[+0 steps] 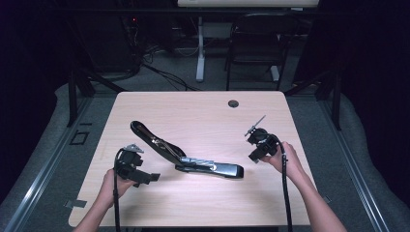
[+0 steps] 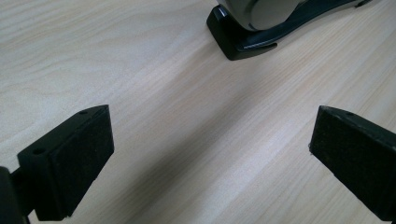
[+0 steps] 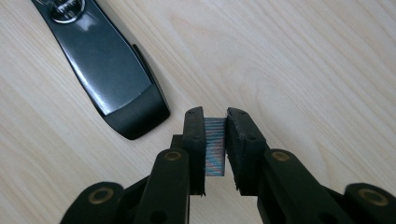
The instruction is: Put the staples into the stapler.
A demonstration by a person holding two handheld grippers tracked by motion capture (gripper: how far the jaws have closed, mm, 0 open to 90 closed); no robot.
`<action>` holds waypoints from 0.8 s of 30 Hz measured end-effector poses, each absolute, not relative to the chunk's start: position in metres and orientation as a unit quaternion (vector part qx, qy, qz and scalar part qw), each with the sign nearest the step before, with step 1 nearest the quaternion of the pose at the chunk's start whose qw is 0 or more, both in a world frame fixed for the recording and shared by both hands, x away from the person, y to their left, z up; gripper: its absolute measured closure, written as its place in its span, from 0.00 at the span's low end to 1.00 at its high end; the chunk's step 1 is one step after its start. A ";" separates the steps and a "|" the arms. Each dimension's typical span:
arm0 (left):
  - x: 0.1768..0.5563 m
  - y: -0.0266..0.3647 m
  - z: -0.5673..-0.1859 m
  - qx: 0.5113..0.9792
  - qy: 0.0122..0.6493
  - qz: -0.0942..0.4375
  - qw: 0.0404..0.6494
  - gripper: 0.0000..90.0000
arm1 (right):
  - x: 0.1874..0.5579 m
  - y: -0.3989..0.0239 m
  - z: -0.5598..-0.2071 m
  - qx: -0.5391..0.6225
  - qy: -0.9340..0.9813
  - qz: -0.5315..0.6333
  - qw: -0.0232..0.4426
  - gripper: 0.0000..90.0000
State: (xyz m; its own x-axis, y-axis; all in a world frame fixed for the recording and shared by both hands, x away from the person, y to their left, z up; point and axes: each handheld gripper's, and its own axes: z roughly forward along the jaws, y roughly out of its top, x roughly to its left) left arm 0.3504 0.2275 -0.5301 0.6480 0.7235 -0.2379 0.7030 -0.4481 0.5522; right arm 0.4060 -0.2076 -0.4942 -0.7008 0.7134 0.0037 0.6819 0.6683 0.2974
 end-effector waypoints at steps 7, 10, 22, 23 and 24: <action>0.352 0.226 -0.530 0.851 0.417 0.014 0.319 0.00 | 0.410 -0.194 -0.492 0.374 0.914 0.147 0.061 0.87; 0.353 0.226 -0.530 0.851 0.417 0.015 0.318 0.00 | 0.412 -0.189 -0.493 0.372 0.914 0.148 0.062 0.87; 0.353 0.227 -0.530 0.846 0.424 0.015 0.324 0.00 | 0.416 -0.173 -0.491 0.360 0.917 0.162 0.060 0.87; 0.353 0.227 -0.530 0.846 0.424 0.015 0.324 0.00 | 0.417 -0.171 -0.490 0.356 0.919 0.157 0.063 0.87; 0.353 0.227 -0.530 0.846 0.423 0.015 0.323 0.00 | 0.417 -0.169 -0.490 0.354 0.920 0.156 0.062 0.87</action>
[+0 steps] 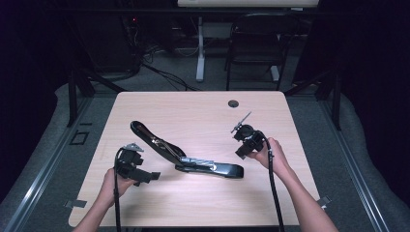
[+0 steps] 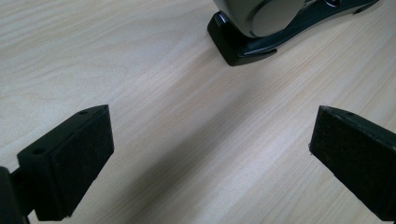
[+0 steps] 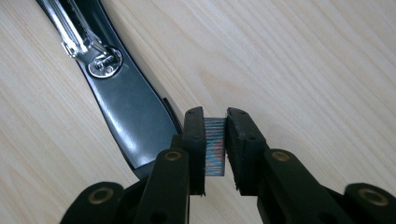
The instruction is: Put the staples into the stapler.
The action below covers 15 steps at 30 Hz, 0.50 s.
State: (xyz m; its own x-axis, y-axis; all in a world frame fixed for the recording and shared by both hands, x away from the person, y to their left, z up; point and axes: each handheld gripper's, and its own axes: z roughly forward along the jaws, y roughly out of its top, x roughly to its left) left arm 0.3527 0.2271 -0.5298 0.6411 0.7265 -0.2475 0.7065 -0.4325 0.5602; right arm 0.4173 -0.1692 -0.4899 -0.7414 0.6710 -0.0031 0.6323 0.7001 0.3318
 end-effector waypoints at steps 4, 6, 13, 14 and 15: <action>0.353 0.227 -0.530 0.847 0.422 0.015 0.323 0.00 | 0.419 -0.162 -0.490 0.349 0.922 0.160 0.060 0.87; 0.353 0.227 -0.530 0.847 0.422 0.015 0.324 0.00 | 0.420 -0.159 -0.489 0.346 0.922 0.163 0.059 0.87; 0.353 0.227 -0.530 0.847 0.422 0.015 0.324 0.00 | 0.423 -0.149 -0.486 0.334 0.924 0.177 0.056 0.87; 0.353 0.227 -0.530 0.846 0.422 0.015 0.324 0.00 | 0.424 -0.148 -0.486 0.329 0.926 0.176 0.054 0.87; 0.353 0.227 -0.530 0.846 0.422 0.015 0.324 0.00 | 0.424 -0.147 -0.486 0.328 0.926 0.177 0.056 0.87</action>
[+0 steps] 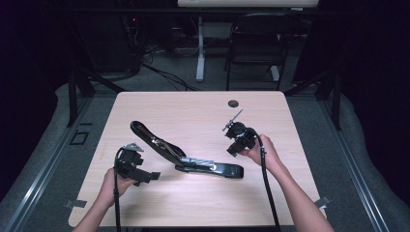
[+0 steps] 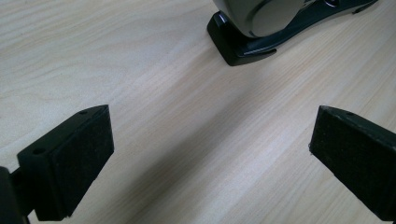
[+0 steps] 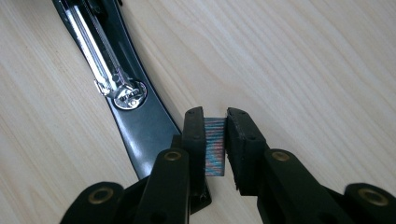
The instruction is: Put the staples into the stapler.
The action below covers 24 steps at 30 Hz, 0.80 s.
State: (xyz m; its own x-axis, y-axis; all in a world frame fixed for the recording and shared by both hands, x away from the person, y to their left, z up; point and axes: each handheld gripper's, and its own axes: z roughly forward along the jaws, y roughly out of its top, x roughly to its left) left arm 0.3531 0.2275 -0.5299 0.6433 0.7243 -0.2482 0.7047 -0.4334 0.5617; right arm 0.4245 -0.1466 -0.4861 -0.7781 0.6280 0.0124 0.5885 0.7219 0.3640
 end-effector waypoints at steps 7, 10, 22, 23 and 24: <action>0.353 0.227 -0.530 0.846 0.424 0.016 0.324 0.00 | 0.427 -0.138 -0.487 0.318 0.929 0.185 0.052 0.87; 0.353 0.228 -0.530 0.846 0.424 0.015 0.324 0.00 | 0.428 -0.134 -0.487 0.314 0.929 0.188 0.051 0.87; 0.353 0.228 -0.530 0.847 0.422 0.015 0.323 0.00 | 0.428 -0.122 -0.487 0.291 0.935 0.200 0.044 0.87; 0.352 0.228 -0.530 0.847 0.423 0.016 0.323 0.00 | 0.428 -0.121 -0.487 0.288 0.935 0.199 0.045 0.87; 0.352 0.229 -0.530 0.847 0.422 0.016 0.323 0.00 | 0.428 -0.120 -0.487 0.286 0.935 0.202 0.044 0.87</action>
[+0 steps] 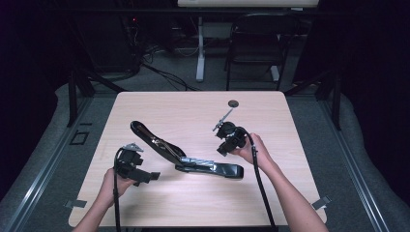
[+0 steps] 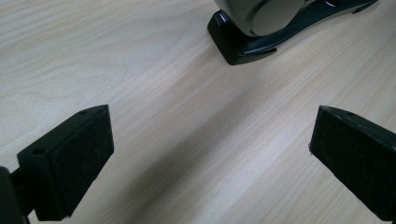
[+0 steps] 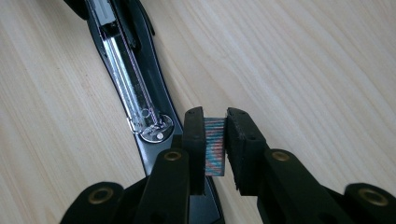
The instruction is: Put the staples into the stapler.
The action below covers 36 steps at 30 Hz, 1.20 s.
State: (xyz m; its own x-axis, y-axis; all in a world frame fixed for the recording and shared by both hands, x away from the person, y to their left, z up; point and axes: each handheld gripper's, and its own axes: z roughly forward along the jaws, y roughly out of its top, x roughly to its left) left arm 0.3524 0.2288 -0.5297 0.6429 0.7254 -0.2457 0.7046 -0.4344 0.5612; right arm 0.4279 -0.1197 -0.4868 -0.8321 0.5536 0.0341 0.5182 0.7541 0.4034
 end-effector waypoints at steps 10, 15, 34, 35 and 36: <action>0.350 0.231 -0.530 0.845 0.426 0.015 0.324 0.00 | 0.428 -0.106 -0.486 0.266 0.939 0.213 0.038 0.87; 0.351 0.231 -0.530 0.845 0.425 0.014 0.324 0.00 | 0.428 -0.101 -0.485 0.259 0.940 0.220 0.033 0.87; 0.351 0.230 -0.530 0.846 0.423 0.013 0.325 0.00 | 0.421 -0.084 -0.485 0.208 0.951 0.227 0.017 0.87; 0.351 0.230 -0.530 0.846 0.423 0.014 0.324 0.00 | 0.421 -0.083 -0.485 0.205 0.952 0.226 0.014 0.87; 0.351 0.230 -0.530 0.847 0.422 0.014 0.324 0.00 | 0.421 -0.082 -0.485 0.201 0.954 0.223 0.014 0.87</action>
State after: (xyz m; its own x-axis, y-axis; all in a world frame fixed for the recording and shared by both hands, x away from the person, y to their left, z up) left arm 0.3509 0.2299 -0.5296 0.6426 0.7244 -0.2495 0.7061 -0.4335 0.5598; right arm 0.4207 -0.0821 -0.4848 -0.9188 0.3896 0.0637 0.3775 0.8197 0.4307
